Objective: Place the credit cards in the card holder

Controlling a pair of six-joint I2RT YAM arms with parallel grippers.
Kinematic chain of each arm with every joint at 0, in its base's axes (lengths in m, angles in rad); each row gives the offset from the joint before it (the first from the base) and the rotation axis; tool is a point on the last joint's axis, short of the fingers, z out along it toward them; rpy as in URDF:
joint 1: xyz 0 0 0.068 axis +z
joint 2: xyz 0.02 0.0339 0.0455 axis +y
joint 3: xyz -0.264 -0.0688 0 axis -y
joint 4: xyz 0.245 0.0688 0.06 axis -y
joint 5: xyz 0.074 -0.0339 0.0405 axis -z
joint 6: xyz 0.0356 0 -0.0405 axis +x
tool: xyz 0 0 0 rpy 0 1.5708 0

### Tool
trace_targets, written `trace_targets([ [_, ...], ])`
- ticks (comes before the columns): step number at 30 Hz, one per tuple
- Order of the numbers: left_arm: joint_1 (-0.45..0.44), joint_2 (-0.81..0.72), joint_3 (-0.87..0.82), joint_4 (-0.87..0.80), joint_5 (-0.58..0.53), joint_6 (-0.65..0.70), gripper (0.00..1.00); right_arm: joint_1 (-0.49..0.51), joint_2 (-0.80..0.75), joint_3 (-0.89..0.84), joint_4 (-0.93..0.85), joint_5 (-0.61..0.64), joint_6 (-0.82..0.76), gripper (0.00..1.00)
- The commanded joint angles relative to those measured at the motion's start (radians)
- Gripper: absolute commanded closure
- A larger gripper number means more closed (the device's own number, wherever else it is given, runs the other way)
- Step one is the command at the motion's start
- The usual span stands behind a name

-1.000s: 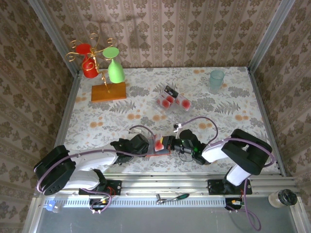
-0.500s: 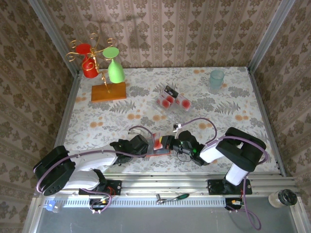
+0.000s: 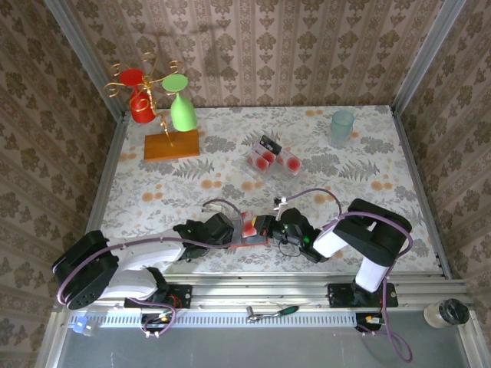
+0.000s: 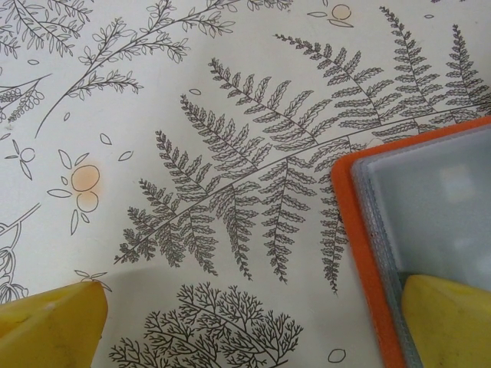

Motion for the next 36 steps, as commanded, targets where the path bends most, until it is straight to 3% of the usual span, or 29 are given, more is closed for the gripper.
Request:
trace_targets([
  [1,-0.009,-0.011,-0.017,-0.017,-0.012,-0.017,0.00,0.011,0.022,-0.012,0.036,0.021,0.013,1.00],
  [14,-0.006,-0.105,0.034,-0.063,-0.039,0.023,0.00,0.011,-0.052,-0.042,0.009,0.058,0.013,1.00],
  [25,-0.004,0.003,0.039,-0.013,-0.005,0.038,0.00,0.013,-0.060,-0.009,-0.012,0.052,0.013,1.00],
  [36,-0.006,-0.014,-0.006,-0.018,-0.018,0.001,0.00,0.015,-0.015,0.003,0.024,0.055,0.023,1.00],
])
